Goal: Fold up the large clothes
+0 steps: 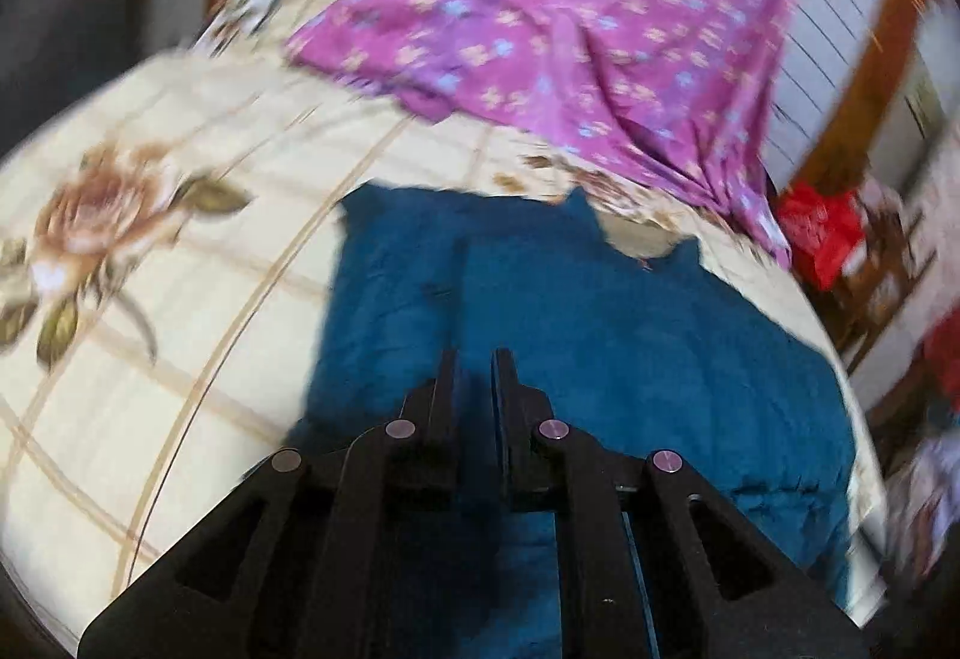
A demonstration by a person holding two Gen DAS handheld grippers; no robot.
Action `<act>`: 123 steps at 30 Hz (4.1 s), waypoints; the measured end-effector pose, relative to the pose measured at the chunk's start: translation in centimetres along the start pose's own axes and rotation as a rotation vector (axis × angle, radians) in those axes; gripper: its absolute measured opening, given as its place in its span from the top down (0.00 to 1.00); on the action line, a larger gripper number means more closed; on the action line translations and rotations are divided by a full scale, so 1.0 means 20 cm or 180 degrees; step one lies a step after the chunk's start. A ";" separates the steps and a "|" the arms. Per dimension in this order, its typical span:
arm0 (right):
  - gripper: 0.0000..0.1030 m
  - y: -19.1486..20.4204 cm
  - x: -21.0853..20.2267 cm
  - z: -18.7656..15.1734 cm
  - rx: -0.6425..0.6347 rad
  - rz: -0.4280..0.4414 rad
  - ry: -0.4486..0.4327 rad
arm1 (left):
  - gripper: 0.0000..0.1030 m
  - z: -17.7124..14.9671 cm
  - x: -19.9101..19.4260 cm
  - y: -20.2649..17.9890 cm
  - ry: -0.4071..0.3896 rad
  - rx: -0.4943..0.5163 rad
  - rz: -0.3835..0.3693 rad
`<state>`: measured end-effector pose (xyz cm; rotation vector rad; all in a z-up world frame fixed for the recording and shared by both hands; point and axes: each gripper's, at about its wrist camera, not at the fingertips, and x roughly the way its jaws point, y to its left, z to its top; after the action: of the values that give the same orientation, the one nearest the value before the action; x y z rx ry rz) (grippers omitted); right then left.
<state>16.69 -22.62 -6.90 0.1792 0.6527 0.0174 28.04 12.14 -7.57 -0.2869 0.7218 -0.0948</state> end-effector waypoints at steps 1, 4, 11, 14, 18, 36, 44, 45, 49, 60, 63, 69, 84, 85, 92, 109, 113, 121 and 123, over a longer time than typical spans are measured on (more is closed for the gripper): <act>0.08 -0.03 -0.02 0.06 -0.0043 -0.0100 -0.0140 | 0.93 0.00 0.01 -0.05 -0.0018 0.0116 0.0003; 0.10 -0.15 0.08 0.21 -0.0040 -0.0117 -0.0113 | 0.88 -0.02 0.08 -0.16 -0.0024 0.0433 0.0067; 0.11 -0.24 0.52 0.26 -0.0221 0.0499 0.0431 | 0.87 -0.12 0.31 -0.19 0.0493 0.0817 0.0430; 0.10 -0.29 0.65 0.21 -0.0221 0.0417 0.0770 | 0.87 -0.13 0.32 -0.11 0.0612 0.0496 0.0313; 0.09 -0.27 0.66 0.22 -0.0305 0.0255 0.0817 | 0.87 -0.12 0.26 -0.11 0.0533 0.0380 0.0358; 0.10 -0.32 1.02 0.49 -0.0209 0.0015 0.0873 | 0.87 0.05 0.60 -0.25 0.0547 0.0731 0.0704; 0.11 -0.21 0.79 0.57 -0.0292 -0.0171 0.0503 | 0.87 0.07 0.38 -0.25 0.0263 0.0588 0.0801; 0.11 -0.15 0.71 0.56 -0.0295 0.0007 0.0324 | 0.87 0.05 0.35 -0.26 0.0183 0.0597 0.0777; 0.06 0.03 0.69 0.43 -0.0375 0.0372 0.0418 | 0.87 -0.07 0.46 -0.27 0.0425 0.0849 0.0829; 0.04 0.03 0.44 0.28 -0.0246 0.0209 0.0361 | 0.82 -0.14 0.21 -0.26 0.0403 0.0541 0.0446; 0.00 -0.05 0.47 0.14 0.0101 0.0156 0.0629 | 0.82 -0.24 0.26 -0.29 0.0399 0.0722 0.0544; 0.00 0.04 0.57 0.03 -0.0253 -0.0131 0.0740 | 0.82 -0.28 0.26 -0.27 0.0280 0.0647 0.0501; 0.00 0.01 0.55 0.02 -0.0243 -0.0127 0.0689 | 0.80 -0.28 0.26 -0.27 0.0240 0.0659 0.0548; 0.00 0.00 0.55 0.02 -0.0230 -0.0109 0.0689 | 0.77 -0.28 0.25 -0.28 0.0218 0.0679 0.0611; 0.00 -0.01 0.55 0.02 -0.0193 -0.0070 0.0693 | 0.68 -0.29 0.27 -0.32 0.0205 0.0878 0.0892; 0.00 -0.01 0.55 0.03 -0.0148 -0.0019 0.0662 | 0.67 -0.30 0.27 -0.33 0.0204 0.0942 0.0974; 0.00 -0.01 0.55 0.03 -0.0149 -0.0022 0.0662 | 0.67 -0.30 0.27 -0.34 0.0201 0.0979 0.1016; 0.00 -0.01 0.56 0.03 -0.0149 -0.0022 0.0664 | 0.31 -0.32 0.29 -0.40 0.0102 0.1220 0.1645; 0.00 -0.01 0.56 0.03 -0.0149 -0.0022 0.0665 | 0.00 -0.33 0.32 -0.41 0.0027 0.1284 0.2216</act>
<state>25.89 -22.19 -13.17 0.1309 0.8605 0.0453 28.54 1.70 -13.95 0.3572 0.7591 0.4173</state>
